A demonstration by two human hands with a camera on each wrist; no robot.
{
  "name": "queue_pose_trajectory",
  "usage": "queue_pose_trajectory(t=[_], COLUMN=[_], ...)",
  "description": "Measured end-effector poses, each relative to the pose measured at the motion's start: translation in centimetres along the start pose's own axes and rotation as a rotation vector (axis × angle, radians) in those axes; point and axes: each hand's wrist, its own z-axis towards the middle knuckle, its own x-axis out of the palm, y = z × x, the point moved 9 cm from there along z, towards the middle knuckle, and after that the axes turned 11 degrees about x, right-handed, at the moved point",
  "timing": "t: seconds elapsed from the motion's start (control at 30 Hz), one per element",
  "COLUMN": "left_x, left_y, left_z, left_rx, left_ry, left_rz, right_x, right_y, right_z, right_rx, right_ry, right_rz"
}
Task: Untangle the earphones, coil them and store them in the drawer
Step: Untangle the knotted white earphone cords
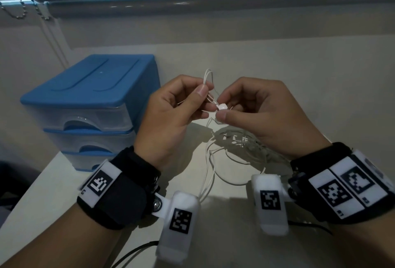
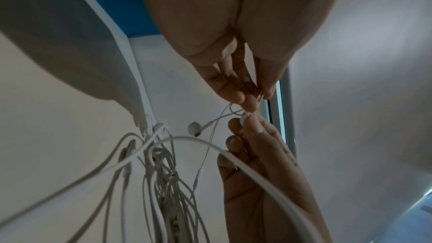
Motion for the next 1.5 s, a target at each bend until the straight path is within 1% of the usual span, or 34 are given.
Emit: queue_pose_trajectory(t=[0.13,0.27,0.33,0.53,0.87,0.97,1.03,1.17,1.33,1.5], left_x=[-0.2,-0.5,-0.5,-0.4,0.3,0.6,0.8,0.8,0.7,0.6], left_y=[0.2,0.5,0.5,0.7,0.7,0.6,0.6,0.5,0.5,-0.1], left_z=[0.0,0.0,-0.1,-0.2,-0.4,-0.4,-0.4,-0.4,-0.4,-0.3], left_rx=[-0.017,-0.046,-0.046,-0.065,-0.074,-0.056,-0.051,-0.051,-0.052,-0.012], left_ry=[-0.016,-0.029,-0.034,-0.034,0.018,0.061,0.071,0.064,0.062,0.084], left_rz=[0.030,0.036,0.042,0.004,-0.003,0.008,0.012,0.017,0.040,0.144], right_x=[-0.6,-1.3,-1.4,-1.0,-0.9,-0.5,-0.3,-0.6,-0.7,-0.8], right_y=[-0.1,-0.6,-0.5,0.1,0.5,0.0,-0.2,-0.4,-0.6,-0.6], right_z=[0.1,0.4,0.5,0.3,0.1,0.1,0.1,0.2,0.4,0.5], right_rx=[0.019,0.042,0.039,0.006,-0.053,0.006,0.028,0.030,0.029,0.028], right_ry=[-0.037,-0.050,-0.054,-0.048,-0.083,-0.008,0.011,-0.024,-0.029,-0.045], right_rz=[0.082,0.249,0.297,0.269,0.034,0.124,0.147,0.150,0.143,0.140])
